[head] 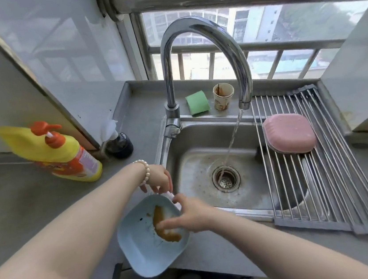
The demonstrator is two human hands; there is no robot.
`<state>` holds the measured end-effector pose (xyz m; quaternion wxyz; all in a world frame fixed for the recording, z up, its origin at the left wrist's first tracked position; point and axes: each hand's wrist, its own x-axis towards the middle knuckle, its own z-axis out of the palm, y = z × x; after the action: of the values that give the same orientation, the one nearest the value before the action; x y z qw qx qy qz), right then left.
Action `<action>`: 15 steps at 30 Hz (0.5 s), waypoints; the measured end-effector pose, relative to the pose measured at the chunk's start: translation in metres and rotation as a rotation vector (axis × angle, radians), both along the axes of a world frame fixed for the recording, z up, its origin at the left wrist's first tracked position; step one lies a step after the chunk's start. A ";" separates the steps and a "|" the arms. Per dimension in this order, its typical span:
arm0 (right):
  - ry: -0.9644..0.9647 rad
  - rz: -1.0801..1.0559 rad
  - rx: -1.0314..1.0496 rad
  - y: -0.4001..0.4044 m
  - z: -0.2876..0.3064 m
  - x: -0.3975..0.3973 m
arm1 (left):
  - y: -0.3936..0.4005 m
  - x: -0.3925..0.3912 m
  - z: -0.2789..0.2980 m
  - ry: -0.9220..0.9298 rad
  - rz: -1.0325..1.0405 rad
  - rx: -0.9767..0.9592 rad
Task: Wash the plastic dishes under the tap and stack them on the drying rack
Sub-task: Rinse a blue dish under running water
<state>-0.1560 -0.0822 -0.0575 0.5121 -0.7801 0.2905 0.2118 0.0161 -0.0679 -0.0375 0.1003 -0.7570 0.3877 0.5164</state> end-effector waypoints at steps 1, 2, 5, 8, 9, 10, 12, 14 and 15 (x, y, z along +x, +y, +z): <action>0.024 0.010 -0.028 0.004 -0.002 0.005 | 0.003 0.001 0.002 0.006 -0.030 0.057; 0.054 -0.002 -0.035 0.006 -0.004 0.008 | 0.006 0.002 0.003 0.015 -0.073 0.113; 0.157 -0.108 0.119 0.003 -0.009 0.011 | 0.018 0.006 0.001 0.024 -0.144 0.195; 0.152 -0.188 0.226 -0.001 -0.012 0.008 | 0.028 0.010 -0.002 0.026 -0.067 0.126; 0.137 -0.203 0.242 -0.001 -0.014 0.007 | 0.029 0.010 -0.003 0.039 -0.047 0.107; 0.123 -0.211 0.254 -0.001 -0.016 0.006 | 0.030 0.011 -0.004 0.055 -0.036 0.093; 0.103 -0.235 0.272 -0.001 -0.019 0.005 | 0.029 0.012 -0.006 0.069 -0.033 0.061; 0.075 -0.286 0.283 -0.004 -0.019 0.005 | 0.024 0.015 -0.008 0.037 -0.035 -0.022; 0.053 -0.324 0.285 -0.007 -0.019 0.006 | 0.019 0.017 -0.008 0.002 -0.039 -0.079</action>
<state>-0.1499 -0.0893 -0.0763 0.6368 -0.6370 0.3925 0.1862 0.0333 -0.0484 -0.0459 0.0801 -0.7521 0.4227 0.4992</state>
